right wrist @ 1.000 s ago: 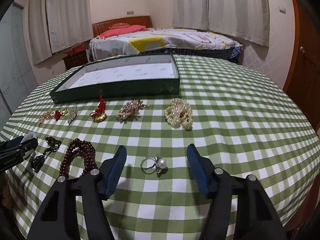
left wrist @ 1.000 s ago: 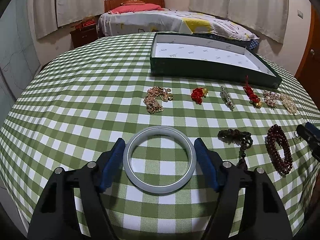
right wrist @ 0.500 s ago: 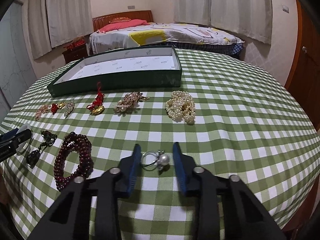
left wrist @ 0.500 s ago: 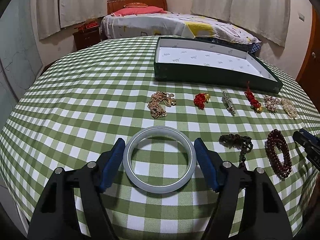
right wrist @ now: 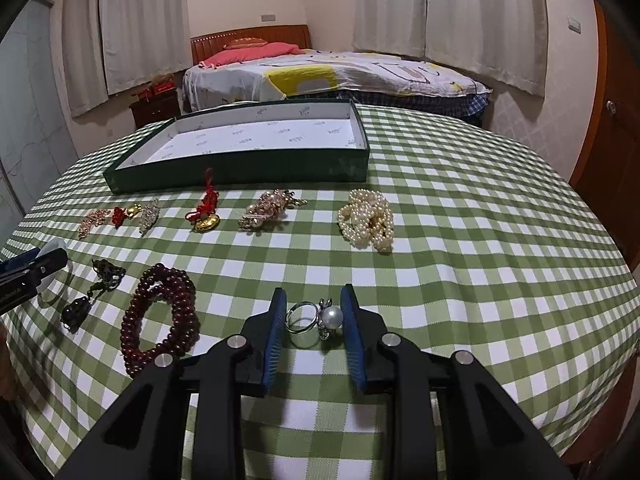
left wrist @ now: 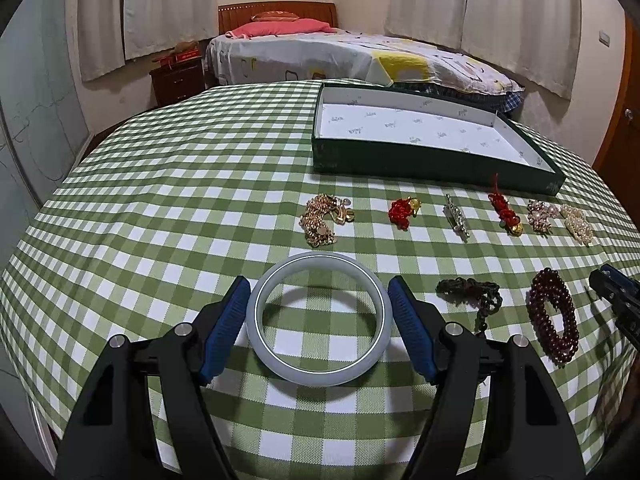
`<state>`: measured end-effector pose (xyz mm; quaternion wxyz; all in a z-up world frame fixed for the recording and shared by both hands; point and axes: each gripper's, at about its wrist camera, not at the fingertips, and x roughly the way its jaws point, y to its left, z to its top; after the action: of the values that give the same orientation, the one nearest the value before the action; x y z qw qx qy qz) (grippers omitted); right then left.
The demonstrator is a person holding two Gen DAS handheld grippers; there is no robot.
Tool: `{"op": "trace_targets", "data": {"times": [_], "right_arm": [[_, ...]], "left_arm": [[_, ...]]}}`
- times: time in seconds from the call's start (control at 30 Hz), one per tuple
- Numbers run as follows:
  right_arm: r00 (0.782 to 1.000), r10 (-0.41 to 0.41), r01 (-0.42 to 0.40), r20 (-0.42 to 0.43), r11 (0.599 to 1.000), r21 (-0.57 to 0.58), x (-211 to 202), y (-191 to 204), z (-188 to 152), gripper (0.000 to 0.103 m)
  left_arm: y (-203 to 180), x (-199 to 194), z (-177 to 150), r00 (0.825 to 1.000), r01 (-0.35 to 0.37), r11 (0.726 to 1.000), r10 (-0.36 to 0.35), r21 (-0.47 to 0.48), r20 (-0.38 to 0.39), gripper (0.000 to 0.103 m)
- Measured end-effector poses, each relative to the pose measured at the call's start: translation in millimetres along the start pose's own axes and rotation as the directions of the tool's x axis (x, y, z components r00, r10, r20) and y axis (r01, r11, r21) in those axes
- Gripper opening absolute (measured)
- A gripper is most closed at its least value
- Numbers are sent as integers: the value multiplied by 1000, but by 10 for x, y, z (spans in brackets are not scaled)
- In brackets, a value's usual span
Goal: Organize jewelry
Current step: 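Carry the bangle and ring into the white box while both tools open to release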
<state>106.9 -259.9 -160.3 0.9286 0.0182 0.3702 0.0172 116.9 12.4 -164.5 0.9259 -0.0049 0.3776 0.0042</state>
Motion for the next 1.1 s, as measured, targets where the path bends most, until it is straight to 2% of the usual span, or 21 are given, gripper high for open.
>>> {"op": "trace_targets", "data": {"times": [0.23, 0.43, 0.57, 0.77, 0.93, 1.1], "right_arm": [[999, 25, -25, 44, 1000, 0, -119, 39, 207, 29], [995, 54, -55, 85, 998, 19, -60, 20, 568, 29], [991, 64, -66, 122, 998, 13, 28, 19, 865, 29], [985, 70, -71, 156, 997, -1, 326, 16, 1300, 29], [993, 84, -85, 86, 996, 8, 750, -30, 1419, 29], [997, 79, -79, 0, 997, -16, 1070, -14, 1363, 29]], "left_arm": [[-42, -77, 190, 999, 17, 1000, -17, -1, 35, 69], [-143, -80, 511, 996, 52, 999, -52, 0, 76, 69], [-212, 8, 815, 991, 93, 996, -91, -13, 98, 69], [-365, 281, 1288, 984, 103, 995, -104, 16, 142, 69], [-480, 708, 1506, 989, 108, 994, -111, 33, 100, 69], [-554, 1189, 1466, 993, 120, 992, -119, 45, -18, 69]]}}
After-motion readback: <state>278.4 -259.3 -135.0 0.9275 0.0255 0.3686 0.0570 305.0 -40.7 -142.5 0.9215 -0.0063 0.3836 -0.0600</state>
